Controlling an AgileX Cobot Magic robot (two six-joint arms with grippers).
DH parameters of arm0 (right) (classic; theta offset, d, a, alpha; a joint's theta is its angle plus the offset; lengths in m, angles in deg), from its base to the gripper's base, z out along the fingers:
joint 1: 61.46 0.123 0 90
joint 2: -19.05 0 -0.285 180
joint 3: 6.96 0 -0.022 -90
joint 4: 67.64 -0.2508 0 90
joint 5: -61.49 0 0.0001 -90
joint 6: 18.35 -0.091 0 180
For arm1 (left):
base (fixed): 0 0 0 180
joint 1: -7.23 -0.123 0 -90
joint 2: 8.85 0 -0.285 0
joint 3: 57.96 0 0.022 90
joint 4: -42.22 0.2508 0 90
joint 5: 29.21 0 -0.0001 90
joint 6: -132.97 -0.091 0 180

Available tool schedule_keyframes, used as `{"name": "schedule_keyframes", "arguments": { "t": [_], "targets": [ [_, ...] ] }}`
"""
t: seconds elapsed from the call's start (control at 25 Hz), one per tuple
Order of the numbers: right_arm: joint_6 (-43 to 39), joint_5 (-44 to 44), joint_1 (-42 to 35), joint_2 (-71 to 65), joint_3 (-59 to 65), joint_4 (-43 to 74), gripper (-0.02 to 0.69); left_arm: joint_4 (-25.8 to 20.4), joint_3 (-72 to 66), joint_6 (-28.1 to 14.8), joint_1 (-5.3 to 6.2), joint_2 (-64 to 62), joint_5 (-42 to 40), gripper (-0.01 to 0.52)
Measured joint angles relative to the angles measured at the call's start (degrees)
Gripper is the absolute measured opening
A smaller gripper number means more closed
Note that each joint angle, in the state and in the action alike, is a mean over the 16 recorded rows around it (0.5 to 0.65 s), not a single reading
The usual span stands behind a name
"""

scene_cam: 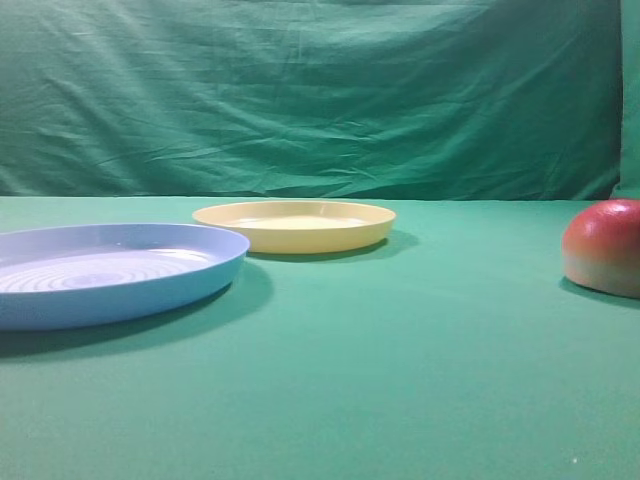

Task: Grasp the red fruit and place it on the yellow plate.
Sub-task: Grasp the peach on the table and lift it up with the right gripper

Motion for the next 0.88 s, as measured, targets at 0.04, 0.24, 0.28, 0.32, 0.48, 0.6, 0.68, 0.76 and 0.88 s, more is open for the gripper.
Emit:
{"name": "schedule_keyframes", "arguments": {
  "t": [0.04,0.24,0.28,0.32,0.48,0.6,0.68,0.76,0.88],
  "targets": [
    [0.01,0.00,0.00,0.00,0.00,0.00,0.000,0.00,0.00,0.00,0.00,0.00,0.00,0.157],
    [0.02,0.01,0.00,0.00,0.00,0.01,0.000,0.00,0.00,0.00,0.00,0.00,0.00,0.157],
    [0.02,0.00,0.00,0.00,0.00,0.08,0.000,0.00,0.00,0.00,0.00,0.00,0.00,0.157],
    [0.02,-0.03,0.00,0.00,0.00,0.22,0.000,0.00,0.00,0.00,0.00,0.00,0.00,0.157],
    [0.02,-0.80,0.00,0.00,0.06,1.26,0.000,0.00,0.00,0.00,0.00,0.00,0.00,0.157],
    [0.02,-2.69,0.00,0.00,0.11,2.07,0.000,0.00,0.00,0.00,0.00,0.00,0.00,0.157],
    [-0.06,-4.65,0.00,0.00,0.15,2.60,0.000,0.00,0.00,0.00,0.00,0.00,0.00,0.157],
    [-0.36,-6.92,0.00,0.00,0.19,3.14,0.000,0.00,0.00,0.00,0.00,0.00,0.00,0.157],
    [-1.17,-10.59,0.18,-0.04,0.22,3.94,0.000,0.00,0.00,0.00,0.00,0.00,0.00,0.157]
  ]
}}
